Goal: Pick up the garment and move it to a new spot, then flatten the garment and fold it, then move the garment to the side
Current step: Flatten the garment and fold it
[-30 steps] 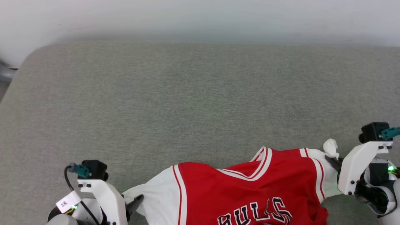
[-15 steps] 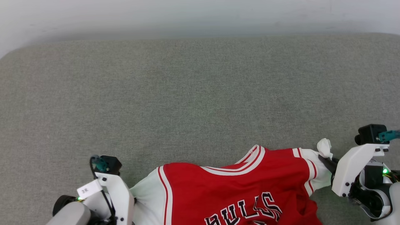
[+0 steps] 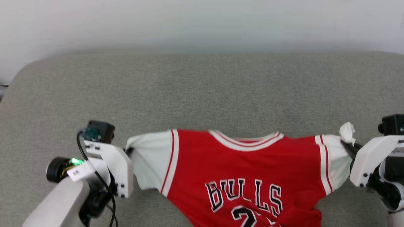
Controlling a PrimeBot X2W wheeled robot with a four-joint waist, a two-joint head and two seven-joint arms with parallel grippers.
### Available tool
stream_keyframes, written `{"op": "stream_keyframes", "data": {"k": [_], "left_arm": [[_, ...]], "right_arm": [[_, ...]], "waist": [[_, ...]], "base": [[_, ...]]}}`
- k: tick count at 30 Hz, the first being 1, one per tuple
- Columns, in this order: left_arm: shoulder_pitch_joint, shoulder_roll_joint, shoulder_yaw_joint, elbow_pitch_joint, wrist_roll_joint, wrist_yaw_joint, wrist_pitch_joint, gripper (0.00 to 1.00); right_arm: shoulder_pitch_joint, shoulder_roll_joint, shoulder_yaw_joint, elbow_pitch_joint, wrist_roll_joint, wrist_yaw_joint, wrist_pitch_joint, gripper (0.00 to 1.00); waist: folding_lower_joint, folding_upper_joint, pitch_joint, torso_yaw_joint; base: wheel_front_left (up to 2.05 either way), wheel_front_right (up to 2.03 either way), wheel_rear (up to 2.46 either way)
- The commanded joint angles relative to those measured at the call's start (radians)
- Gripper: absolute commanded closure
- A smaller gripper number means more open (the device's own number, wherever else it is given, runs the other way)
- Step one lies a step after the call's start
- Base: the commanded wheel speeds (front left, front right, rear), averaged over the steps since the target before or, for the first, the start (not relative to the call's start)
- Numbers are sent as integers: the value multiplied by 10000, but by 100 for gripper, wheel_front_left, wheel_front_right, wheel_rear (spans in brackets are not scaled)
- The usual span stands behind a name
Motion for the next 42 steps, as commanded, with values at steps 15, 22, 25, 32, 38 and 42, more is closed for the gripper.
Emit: {"op": "stream_keyframes", "data": {"k": [15, 22, 25, 32, 38, 42], "left_arm": [[-4590, -919, 1324, 2839, 445, -231, -2549, 100], [-7469, -880, 1835, 4580, 812, -535, -3873, 100], [-8596, -774, 1816, 5168, 1102, -669, -4275, 100], [-10874, -706, 1928, 6075, 1440, -791, -5078, 100], [-11909, -859, 1928, 6820, 1409, -1060, -5349, 100], [-12132, -1110, 1878, 7397, 1237, -1315, -5368, 100]], "right_arm": [[-3780, -605, 387, 1058, -1137, -14, -1180, 100], [-6788, -1023, 867, 1972, -1263, -17, -1956, 100], [-8072, -1108, 965, 2385, -1383, -17, -2396, 100], [-10762, -967, 941, 3301, -1891, -18, -3542, 100], [-12192, -718, 1397, 4380, -2077, -17, -4193, 100], [-12725, -498, 1699, 5127, -1987, -17, -4551, 100]], "waist": [[-2, 0, 379, -385], [-2, 0, 1365, -585], [-2, 0, 1754, -625], [-2, 0, 2587, -663], [-2, 0, 3236, -609], [-2, 0, 3811, -487]], "base": [[0, 0, 0], [0, 0, 0], [0, 0, 0], [0, 0, 0], [0, 0, 0], [0, 0, 0]]}}
